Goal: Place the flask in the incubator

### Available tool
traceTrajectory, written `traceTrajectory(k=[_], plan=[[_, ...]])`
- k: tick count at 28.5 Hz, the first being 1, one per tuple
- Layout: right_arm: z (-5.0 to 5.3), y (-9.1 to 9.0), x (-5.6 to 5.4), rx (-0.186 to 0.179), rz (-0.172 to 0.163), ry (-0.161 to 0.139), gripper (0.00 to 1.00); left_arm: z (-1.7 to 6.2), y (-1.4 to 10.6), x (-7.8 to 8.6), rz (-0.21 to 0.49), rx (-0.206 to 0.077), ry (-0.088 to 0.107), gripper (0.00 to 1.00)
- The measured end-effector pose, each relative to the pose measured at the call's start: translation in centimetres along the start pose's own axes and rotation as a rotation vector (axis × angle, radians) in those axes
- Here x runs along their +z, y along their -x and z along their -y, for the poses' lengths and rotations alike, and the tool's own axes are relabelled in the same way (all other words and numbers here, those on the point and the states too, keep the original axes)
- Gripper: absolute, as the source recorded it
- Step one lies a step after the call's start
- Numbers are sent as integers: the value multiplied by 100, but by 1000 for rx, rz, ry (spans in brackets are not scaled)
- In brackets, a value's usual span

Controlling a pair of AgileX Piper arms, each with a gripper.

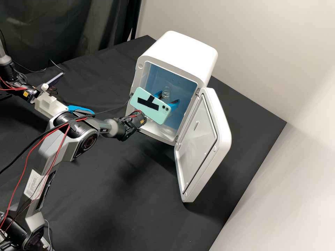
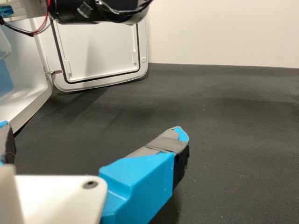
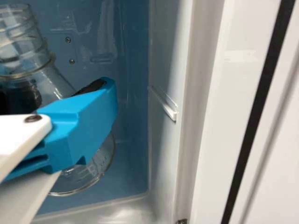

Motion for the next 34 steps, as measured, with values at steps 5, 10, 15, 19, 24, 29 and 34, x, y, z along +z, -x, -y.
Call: traceTrajectory(k=[5, 10, 15, 19, 24, 29, 34], plan=[[-29, -74, -23, 15, 1, -10, 0, 9, -2, -3, -2, -6, 1, 100], [-58, -154, -65, 16, -4, -10, 0, -2, -16, -5, -2, -4, -1, 100], [-79, -211, -95, 17, -9, -5, 0, -16, -29, -5, -1, 2, -5, 100], [-98, -223, -115, 22, -14, -6, 0, -16, -29, -5, -1, 2, -5, 100], [-83, -230, -102, 20, -12, -2, 0, -16, -29, -5, -1, 2, -5, 100], [-21, -240, -56, -8, 7, -1, 0, -16, -29, -5, -1, 2, -5, 100], [-16, -240, -53, -13, 10, -1, 0, -16, -29, -5, -1, 2, -5, 100]])
